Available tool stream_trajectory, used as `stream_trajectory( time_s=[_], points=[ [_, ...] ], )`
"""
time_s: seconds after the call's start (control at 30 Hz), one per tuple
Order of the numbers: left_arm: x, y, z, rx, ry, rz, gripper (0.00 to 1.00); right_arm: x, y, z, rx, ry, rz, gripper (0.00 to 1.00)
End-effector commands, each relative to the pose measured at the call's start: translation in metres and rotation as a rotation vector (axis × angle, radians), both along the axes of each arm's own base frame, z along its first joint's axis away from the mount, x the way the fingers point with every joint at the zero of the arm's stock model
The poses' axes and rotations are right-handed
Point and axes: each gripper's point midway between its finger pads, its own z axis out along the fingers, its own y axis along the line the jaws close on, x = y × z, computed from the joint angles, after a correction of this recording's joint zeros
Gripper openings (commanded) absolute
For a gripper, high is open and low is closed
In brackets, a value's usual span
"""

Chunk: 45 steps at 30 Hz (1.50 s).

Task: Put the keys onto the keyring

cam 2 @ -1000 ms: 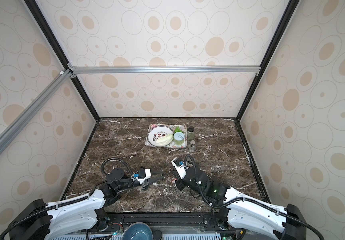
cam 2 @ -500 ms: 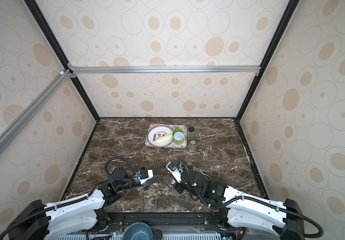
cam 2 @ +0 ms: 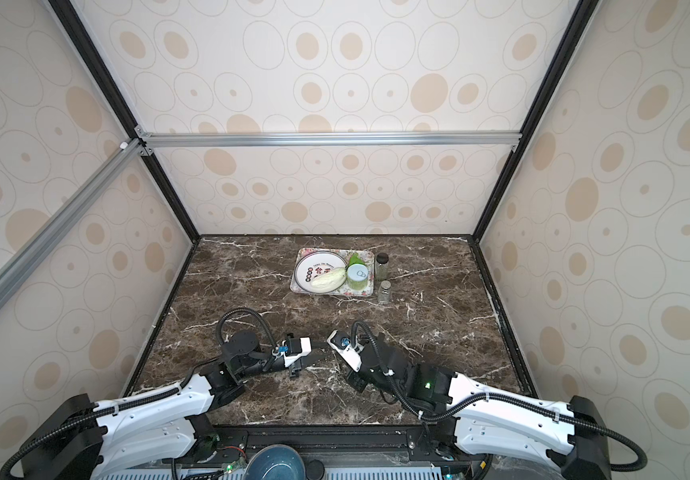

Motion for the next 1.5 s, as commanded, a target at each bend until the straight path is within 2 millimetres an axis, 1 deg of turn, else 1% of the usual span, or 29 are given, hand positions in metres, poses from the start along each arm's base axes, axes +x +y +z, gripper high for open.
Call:
stream_trajectory(
  time_s=[0.0, 0.43, 0.63, 0.8, 0.93, 1.0, 1.17, 1.33, 1.47],
  points=[
    [-0.003, -0.008, 0.013, -0.007, -0.031, -0.041, 0.22, -0.002, 0.008, 0.02, 0.047, -0.033, 0.025, 0.0],
    [-0.003, -0.013, 0.008, 0.015, -0.007, -0.066, 0.17, -0.004, 0.01, 0.019, 0.048, -0.034, 0.039, 0.0],
    [-0.003, -0.013, 0.009, 0.013, -0.008, -0.068, 0.0, -0.004, 0.01, 0.018, 0.047, -0.035, 0.039, 0.0],
    [-0.002, -0.008, 0.016, -0.027, -0.023, -0.035, 0.0, 0.0, 0.008, 0.018, 0.074, -0.045, 0.004, 0.0],
    [-0.003, 0.007, 0.028, -0.119, -0.065, 0.028, 0.0, 0.008, 0.005, 0.011, 0.09, -0.038, -0.041, 0.0],
    [-0.006, 0.013, 0.036, -0.157, -0.086, 0.036, 0.0, 0.013, 0.004, 0.007, 0.106, 0.005, -0.052, 0.0],
    [-0.012, 0.015, 0.039, -0.19, -0.098, 0.015, 0.0, 0.025, 0.002, -0.009, 0.171, 0.163, -0.064, 0.0],
    [-0.012, 0.011, 0.035, -0.177, -0.084, -0.004, 0.0, 0.016, 0.015, -0.01, 0.169, 0.198, 0.021, 0.0],
    [-0.011, 0.012, 0.035, -0.176, -0.085, 0.004, 0.0, 0.013, 0.02, -0.015, 0.162, 0.222, 0.044, 0.0]
  ],
)
